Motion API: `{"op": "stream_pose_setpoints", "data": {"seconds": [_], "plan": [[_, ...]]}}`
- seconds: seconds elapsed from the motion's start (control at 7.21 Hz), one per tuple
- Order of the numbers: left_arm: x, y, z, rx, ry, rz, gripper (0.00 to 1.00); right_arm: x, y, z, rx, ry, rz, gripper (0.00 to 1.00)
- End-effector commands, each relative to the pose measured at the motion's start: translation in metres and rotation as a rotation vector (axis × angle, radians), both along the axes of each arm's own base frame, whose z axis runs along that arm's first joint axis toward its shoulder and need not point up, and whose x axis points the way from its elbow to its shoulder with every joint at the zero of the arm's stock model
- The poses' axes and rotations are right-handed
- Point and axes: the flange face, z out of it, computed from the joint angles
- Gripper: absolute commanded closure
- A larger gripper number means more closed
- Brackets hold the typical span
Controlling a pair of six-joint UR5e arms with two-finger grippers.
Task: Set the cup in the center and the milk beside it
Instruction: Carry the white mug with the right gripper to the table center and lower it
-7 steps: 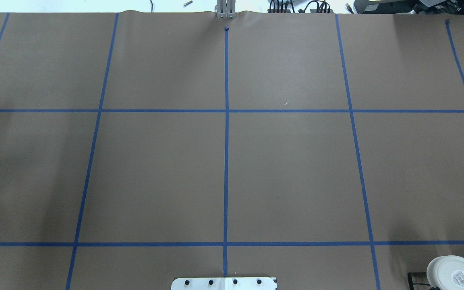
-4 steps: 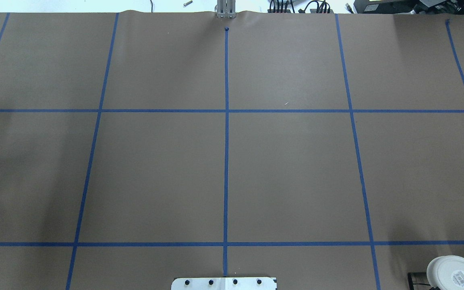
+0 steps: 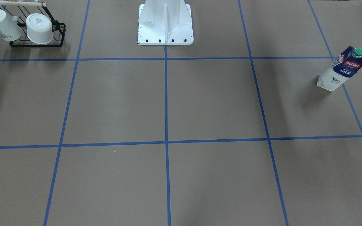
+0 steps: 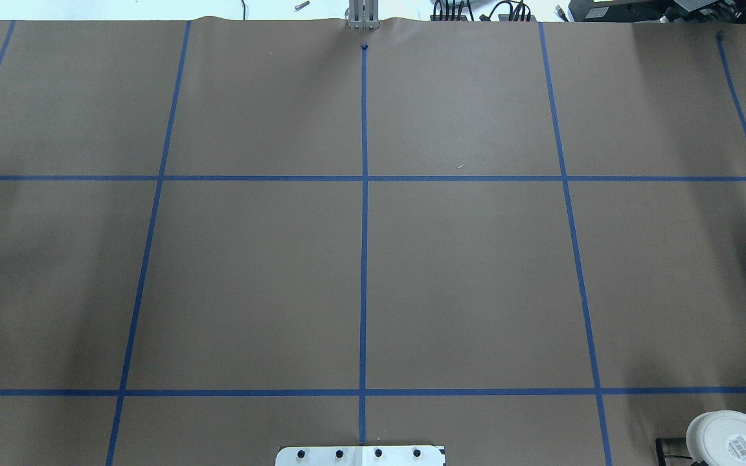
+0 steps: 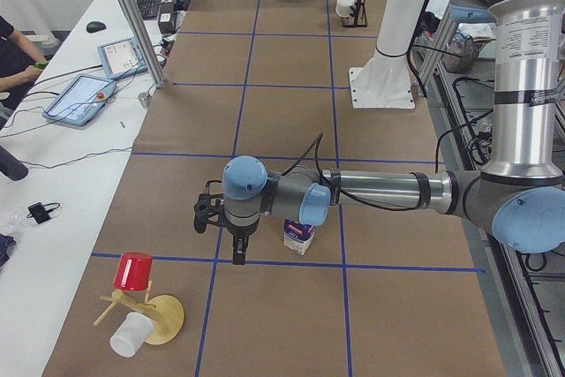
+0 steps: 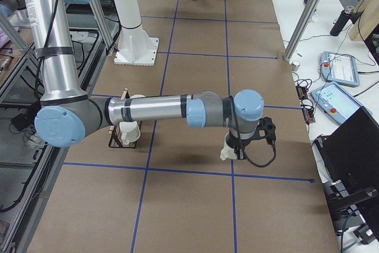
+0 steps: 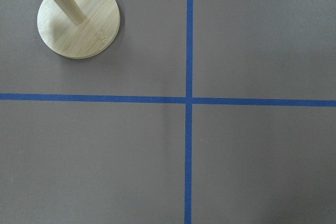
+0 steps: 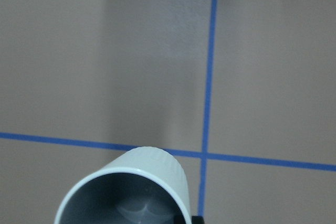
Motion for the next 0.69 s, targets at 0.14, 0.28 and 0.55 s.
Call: {"op": "stream_pose_setpoints", "data": {"seconds": [0.14, 0.28, 0.55], "plan": [[0.000, 0.000, 0.004, -0.007, 0.000, 0.001, 0.02, -0.178, -0.066, -0.195, -0.029, -0.080, -0.020, 1.00], [0.000, 0.001, 0.005, -0.009, 0.000, 0.001, 0.02, -0.254, -0.059, -0.244, -0.080, -0.100, -0.023, 1.00], [0.000, 0.001, 0.006, -0.012, -0.002, 0.000, 0.02, -0.364, -0.031, -0.338, -0.059, -0.088, -0.020, 1.00]]}}
